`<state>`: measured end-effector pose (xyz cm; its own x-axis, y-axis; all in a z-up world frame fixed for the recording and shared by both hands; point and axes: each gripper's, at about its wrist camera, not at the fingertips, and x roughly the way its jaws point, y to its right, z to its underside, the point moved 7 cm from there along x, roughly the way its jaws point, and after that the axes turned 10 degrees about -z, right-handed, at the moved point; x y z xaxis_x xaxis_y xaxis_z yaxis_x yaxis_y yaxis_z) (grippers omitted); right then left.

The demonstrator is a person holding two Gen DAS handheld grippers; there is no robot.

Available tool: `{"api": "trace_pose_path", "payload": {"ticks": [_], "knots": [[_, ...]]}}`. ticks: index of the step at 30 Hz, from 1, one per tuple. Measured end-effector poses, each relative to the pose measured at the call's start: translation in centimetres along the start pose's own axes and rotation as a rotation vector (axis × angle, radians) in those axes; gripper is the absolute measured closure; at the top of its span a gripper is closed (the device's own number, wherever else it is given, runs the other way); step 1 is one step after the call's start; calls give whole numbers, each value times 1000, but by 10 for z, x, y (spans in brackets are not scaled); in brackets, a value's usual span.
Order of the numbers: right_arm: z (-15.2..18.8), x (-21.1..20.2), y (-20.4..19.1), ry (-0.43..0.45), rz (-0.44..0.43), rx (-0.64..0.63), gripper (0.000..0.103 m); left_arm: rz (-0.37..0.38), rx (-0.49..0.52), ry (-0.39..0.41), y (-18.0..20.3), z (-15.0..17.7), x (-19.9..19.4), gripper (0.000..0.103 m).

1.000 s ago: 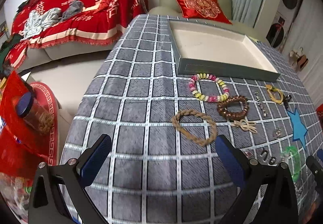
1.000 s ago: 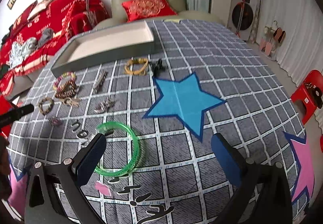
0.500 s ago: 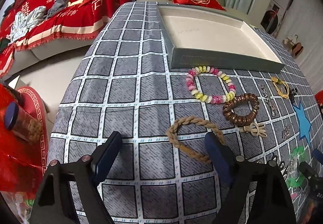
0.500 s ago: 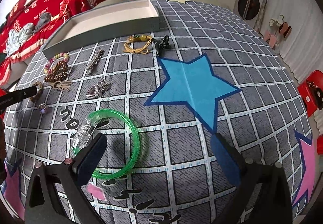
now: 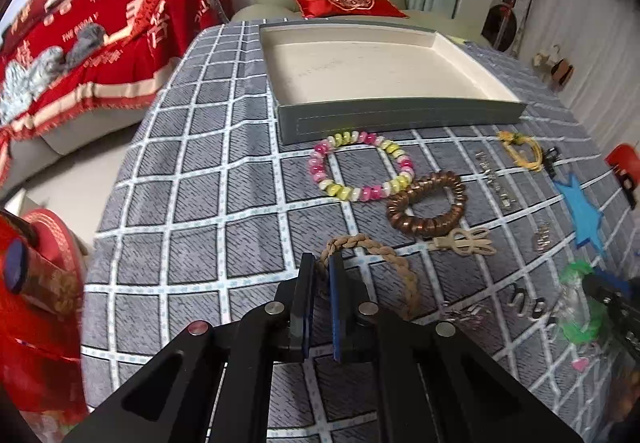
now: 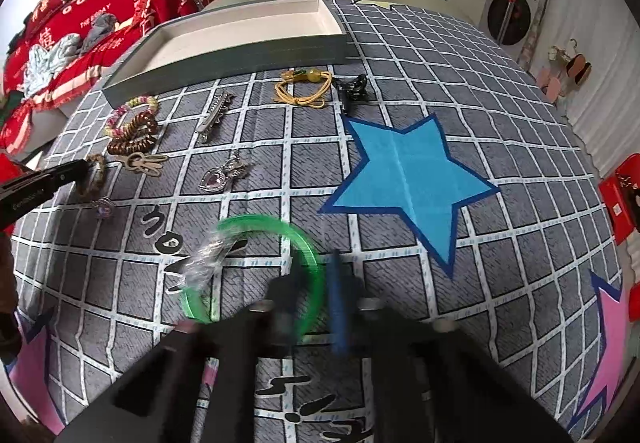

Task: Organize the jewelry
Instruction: 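Grasp the braided rope bracelet with the left tool while the right tool grasps the green bangle, then carry the rope bracelet into the tray with the left tool while the right tool releases the bangle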

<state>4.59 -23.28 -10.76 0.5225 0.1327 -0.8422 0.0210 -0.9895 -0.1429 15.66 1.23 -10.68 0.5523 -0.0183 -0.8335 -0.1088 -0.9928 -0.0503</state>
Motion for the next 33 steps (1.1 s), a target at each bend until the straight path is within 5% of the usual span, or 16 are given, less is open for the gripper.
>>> {"api": "trace_pose_path", "payload": {"ticks": [16, 27, 33], "knots": [[-41, -33, -1, 90, -130, 45, 95, 113, -12, 108, 8, -32, -56, 80], [-153, -40, -10, 146, -186, -27, 95, 148, -29, 178, 12, -113, -80, 80], [-215, -18, -17, 136, -186, -58, 95, 152, -59, 178, 17, -171, -60, 80]]}}
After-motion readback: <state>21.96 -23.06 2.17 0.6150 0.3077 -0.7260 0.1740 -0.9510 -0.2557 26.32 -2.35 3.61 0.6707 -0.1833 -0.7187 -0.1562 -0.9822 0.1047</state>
